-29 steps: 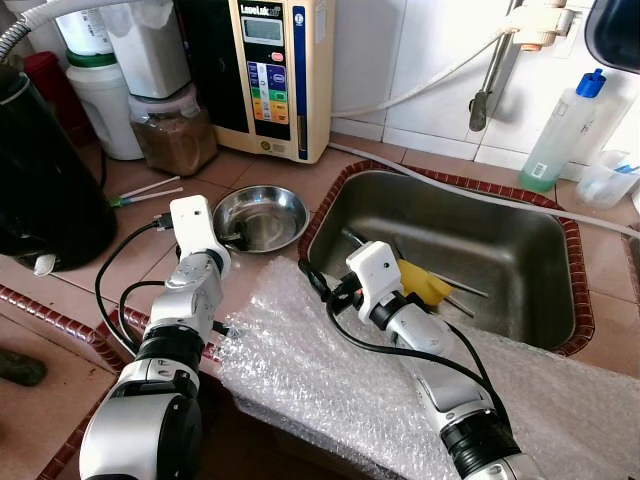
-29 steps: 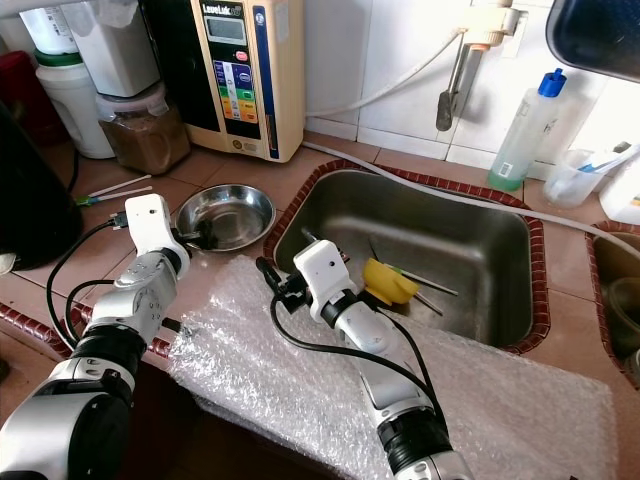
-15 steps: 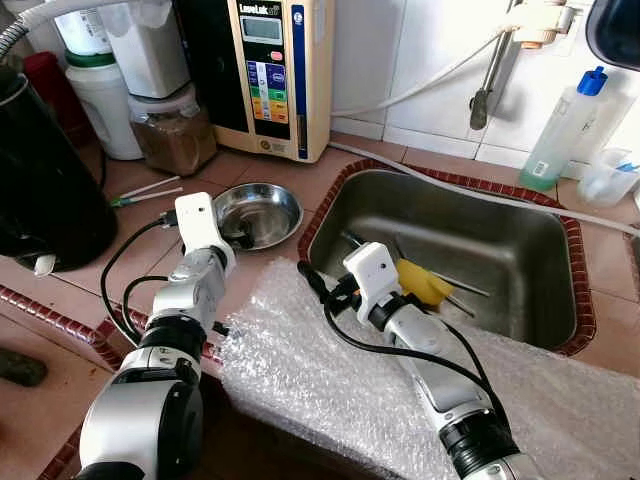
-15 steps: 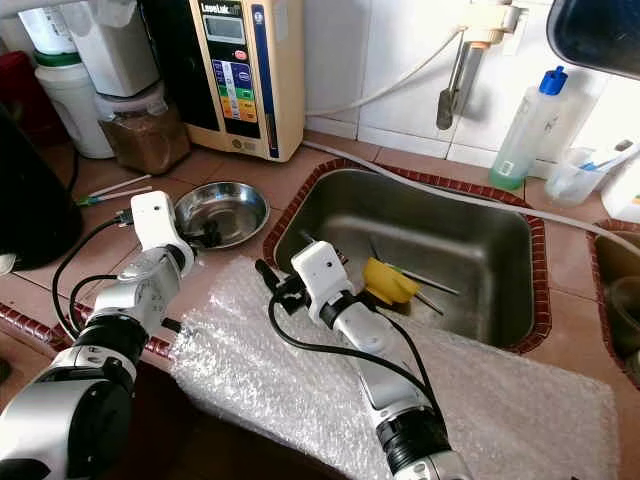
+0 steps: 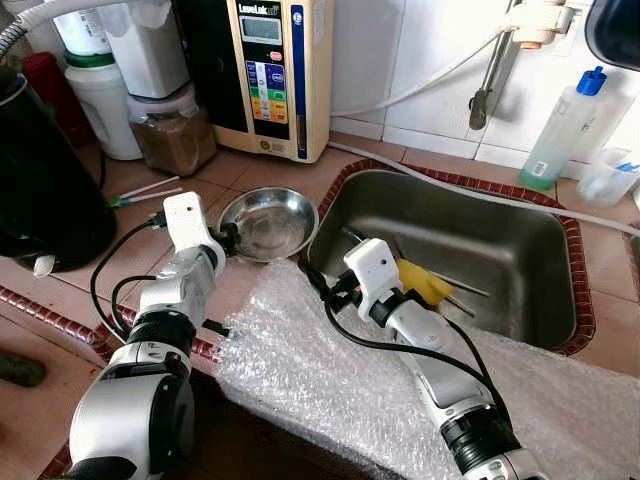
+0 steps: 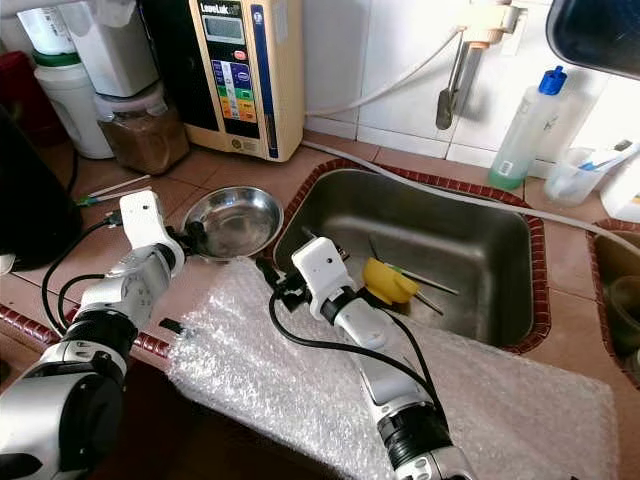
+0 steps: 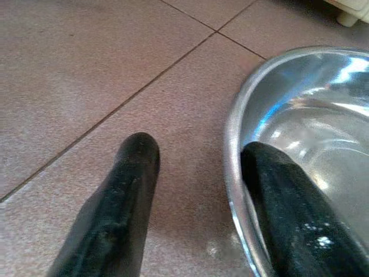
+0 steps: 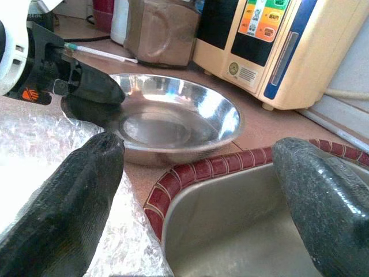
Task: Kitchen organization
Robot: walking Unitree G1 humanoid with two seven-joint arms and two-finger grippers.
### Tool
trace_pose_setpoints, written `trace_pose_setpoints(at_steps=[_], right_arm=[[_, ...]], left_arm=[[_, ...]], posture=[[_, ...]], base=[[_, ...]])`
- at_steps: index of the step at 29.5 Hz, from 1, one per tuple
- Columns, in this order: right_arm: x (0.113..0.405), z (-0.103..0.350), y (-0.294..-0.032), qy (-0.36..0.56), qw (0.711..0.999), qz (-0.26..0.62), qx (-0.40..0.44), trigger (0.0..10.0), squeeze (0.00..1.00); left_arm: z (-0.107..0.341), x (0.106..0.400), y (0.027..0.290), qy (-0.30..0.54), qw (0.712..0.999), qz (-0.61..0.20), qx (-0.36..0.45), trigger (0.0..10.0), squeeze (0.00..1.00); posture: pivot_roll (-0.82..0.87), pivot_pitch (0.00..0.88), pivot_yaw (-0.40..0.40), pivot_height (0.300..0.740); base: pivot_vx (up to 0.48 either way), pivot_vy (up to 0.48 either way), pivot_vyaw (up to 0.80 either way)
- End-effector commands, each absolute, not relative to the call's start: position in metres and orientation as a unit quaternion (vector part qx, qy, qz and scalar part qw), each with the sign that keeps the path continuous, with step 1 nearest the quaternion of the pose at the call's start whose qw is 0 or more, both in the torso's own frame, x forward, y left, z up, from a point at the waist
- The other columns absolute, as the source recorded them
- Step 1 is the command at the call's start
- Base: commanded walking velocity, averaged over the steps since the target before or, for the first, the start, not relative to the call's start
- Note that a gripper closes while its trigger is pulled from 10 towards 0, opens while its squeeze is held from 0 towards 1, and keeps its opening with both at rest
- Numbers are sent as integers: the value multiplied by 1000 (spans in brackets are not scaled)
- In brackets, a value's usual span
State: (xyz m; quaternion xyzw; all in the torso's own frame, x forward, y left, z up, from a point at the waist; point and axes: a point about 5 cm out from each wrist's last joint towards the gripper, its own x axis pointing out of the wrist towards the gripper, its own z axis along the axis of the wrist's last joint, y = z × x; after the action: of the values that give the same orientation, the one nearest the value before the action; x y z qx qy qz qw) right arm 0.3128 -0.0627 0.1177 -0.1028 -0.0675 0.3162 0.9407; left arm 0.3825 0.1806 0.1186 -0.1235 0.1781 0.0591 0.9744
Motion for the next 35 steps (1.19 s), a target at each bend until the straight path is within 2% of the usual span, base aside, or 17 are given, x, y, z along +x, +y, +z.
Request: trace_pose_setpoints(at_steps=[1, 18, 35], right_arm=[[315, 120, -61, -67, 940, 317, -106, 10000, 0], [319, 120, -63, -61, 939, 318, -112, 10000, 0], [322, 119, -61, -59, 939, 320, -115, 10000, 0]], left_arm=[[115, 380, 189, 194, 970, 78, -121, 0, 0], [126, 379, 203, 176, 973, 96, -113, 0, 0], [135, 380, 197, 140, 979, 71, -131, 0, 0]], posture=[[128, 0, 53, 740], [138, 0, 43, 740], [139, 0, 41, 740]], base=[[0, 0, 0], [0, 0, 0], [0, 0, 0]])
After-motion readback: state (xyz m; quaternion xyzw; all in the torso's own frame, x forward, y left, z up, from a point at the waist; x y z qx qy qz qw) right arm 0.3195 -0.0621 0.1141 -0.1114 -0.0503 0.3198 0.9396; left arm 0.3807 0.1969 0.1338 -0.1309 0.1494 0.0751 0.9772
